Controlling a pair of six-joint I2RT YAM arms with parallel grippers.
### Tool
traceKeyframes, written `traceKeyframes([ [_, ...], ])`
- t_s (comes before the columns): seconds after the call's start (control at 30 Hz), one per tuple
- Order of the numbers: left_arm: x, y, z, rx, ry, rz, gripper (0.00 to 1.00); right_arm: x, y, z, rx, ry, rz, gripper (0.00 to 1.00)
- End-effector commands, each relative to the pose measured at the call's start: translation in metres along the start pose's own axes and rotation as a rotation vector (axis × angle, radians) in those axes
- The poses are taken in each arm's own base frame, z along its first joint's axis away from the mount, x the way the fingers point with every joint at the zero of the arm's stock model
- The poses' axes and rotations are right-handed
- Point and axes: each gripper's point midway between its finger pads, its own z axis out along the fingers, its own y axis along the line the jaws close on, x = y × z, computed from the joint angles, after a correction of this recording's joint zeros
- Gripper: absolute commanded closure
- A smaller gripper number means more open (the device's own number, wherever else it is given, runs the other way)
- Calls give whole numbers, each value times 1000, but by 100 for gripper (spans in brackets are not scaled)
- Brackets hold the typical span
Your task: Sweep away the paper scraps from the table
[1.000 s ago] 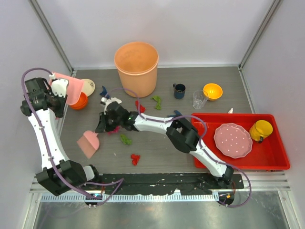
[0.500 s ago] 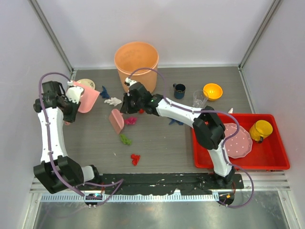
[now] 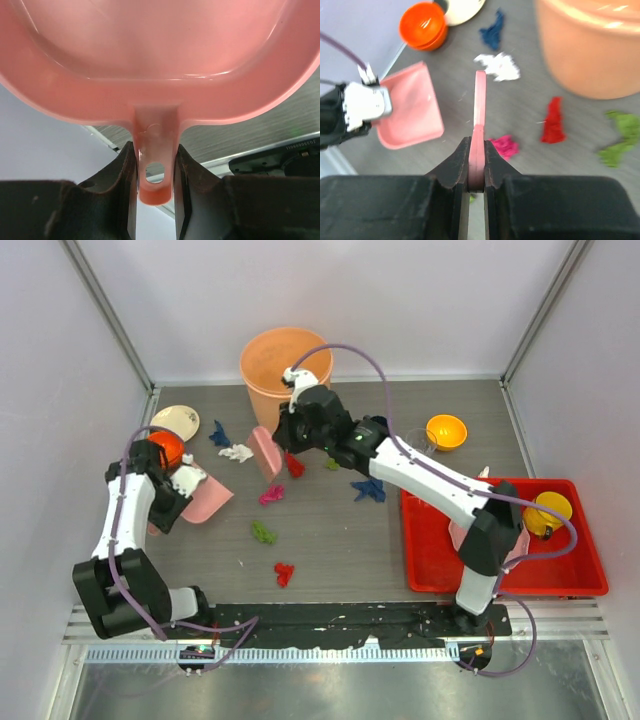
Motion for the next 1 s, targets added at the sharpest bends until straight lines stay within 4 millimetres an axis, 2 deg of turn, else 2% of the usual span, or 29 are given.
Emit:
traceKeyframes([
  [0.0,-8,-10,14,22,18,152,100,-26,-44,-32,225,-79,-139,99],
  [0.17,-17,-25,32,50,79,251,100,-8,-64,-18,307,-19,-181,99],
  [0.23,-17,-22,40,50,124,269,100,-1,-71,-9,335,4,-192,99],
  [0.4,-25,-8,52,15,219,318,100,11,-65,4,318,32,-182,99],
  [0.6,-38,0,57,-7,229,371,100,34,-56,22,278,85,-170,99],
  [0.77,-51,-20,64,40,238,457,100,43,-37,37,194,96,-98,99],
  [0.83,-53,-25,66,60,240,461,100,47,-22,43,116,108,-57,99],
  [0.9,-57,-29,70,77,233,457,100,40,-1,50,18,82,15,99],
  [0.93,-59,-31,71,83,228,454,100,44,8,56,-33,95,41,99],
  [0.97,-61,-33,72,90,224,453,100,33,20,59,-82,63,57,99],
])
